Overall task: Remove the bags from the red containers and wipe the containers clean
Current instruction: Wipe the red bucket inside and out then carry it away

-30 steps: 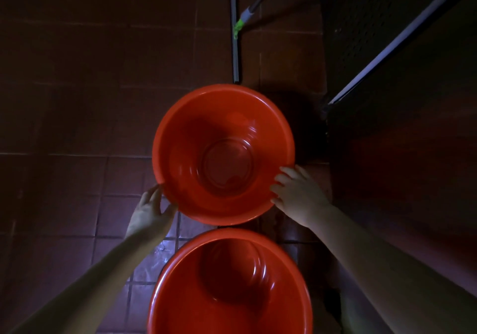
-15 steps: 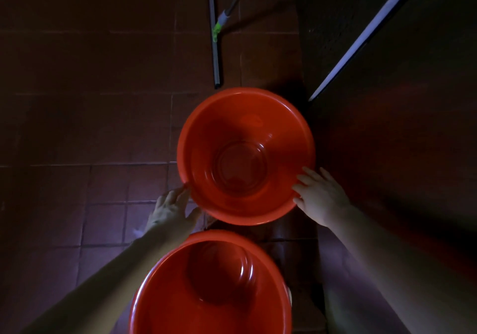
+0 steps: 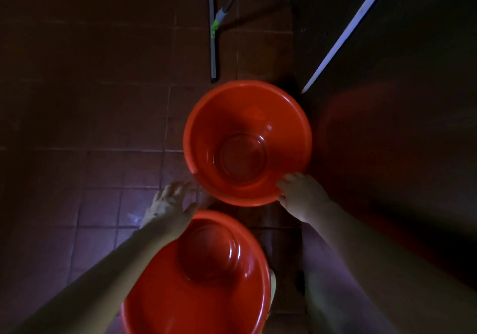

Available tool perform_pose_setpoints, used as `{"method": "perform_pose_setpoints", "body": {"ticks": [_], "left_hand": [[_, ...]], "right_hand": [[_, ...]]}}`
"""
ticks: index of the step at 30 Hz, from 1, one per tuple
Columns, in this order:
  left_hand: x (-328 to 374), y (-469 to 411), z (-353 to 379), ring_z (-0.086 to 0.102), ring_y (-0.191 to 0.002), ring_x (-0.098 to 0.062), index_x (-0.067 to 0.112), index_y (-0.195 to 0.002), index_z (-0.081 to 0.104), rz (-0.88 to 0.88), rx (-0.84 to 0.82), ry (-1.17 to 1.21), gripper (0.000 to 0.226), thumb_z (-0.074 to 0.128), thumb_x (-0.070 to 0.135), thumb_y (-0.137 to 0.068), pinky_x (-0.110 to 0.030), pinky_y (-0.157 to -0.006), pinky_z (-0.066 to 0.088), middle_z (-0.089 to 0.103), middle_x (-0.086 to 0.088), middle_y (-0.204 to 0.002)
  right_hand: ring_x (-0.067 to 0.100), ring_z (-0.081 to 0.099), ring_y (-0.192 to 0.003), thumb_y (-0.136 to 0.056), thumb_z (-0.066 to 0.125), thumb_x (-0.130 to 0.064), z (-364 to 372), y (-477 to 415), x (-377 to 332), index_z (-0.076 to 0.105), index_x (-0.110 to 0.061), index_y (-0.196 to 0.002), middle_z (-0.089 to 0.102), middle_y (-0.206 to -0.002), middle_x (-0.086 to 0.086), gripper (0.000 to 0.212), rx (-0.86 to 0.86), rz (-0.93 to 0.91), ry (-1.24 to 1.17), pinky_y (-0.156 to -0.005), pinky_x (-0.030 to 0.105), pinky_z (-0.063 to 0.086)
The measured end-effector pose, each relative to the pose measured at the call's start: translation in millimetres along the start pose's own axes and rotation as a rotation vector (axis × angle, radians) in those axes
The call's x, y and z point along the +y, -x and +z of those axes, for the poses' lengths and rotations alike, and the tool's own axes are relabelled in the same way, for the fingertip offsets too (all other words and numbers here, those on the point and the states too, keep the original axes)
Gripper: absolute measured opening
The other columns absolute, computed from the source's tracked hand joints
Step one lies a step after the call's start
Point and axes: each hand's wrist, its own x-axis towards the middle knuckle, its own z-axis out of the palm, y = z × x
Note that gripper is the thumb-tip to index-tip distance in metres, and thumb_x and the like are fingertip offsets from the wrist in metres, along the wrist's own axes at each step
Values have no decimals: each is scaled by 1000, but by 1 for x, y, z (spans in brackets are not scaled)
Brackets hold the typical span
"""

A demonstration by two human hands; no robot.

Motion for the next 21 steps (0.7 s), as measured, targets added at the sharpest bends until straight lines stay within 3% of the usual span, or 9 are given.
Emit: {"method": "perform_pose_setpoints", "body": {"ticks": [5, 10, 14, 17, 21], "left_hand": [[-29, 57, 7, 27, -141, -27, 33, -153, 23, -52, 40, 52, 63, 48, 46, -96, -45, -113, 31, 27, -3, -156], [-80, 119, 44, 36, -133, -32, 29, -154, 22, -150, -11, 52, 68, 55, 36, -94, -47, -107, 39, 32, -9, -152], [-120, 167, 82, 47, -123, -38, 24, -153, 27, -313, -75, 121, 71, 61, 27, -90, -46, -98, 47, 40, -14, -145], [-138, 200, 110, 55, -112, -32, 21, -150, 33, -251, -103, 175, 65, 60, 29, -92, -40, -90, 49, 50, -12, -135], [-153, 226, 131, 48, -128, -27, 24, -152, 27, -168, -125, 197, 65, 57, 35, -95, -42, -98, 46, 32, -4, -154]], "right_hand": [[23, 47, -120, -94, 47, -39, 11, 35, -45, 55, -23, -122, 55, -125, 0, 33, 95, -120, -20, -100, 35, 35], [26, 48, -118, -97, 39, -33, 45, 87, -95, 57, -23, -116, 56, -120, 2, 28, 107, -220, -64, -100, 39, 34], [19, 59, -112, -86, 63, -30, 81, 134, -124, 70, -25, -107, 67, -110, -3, 23, 158, -233, -34, -96, 30, 46], [24, 41, -127, -98, 39, -23, 122, 158, -143, 60, -18, -120, 56, -127, 2, 31, -14, -237, -18, -109, 38, 26], [26, 42, -126, -99, 36, -19, 158, 182, -170, 60, -15, -120, 57, -126, 4, 32, -106, -251, 40, -109, 36, 25]]}}
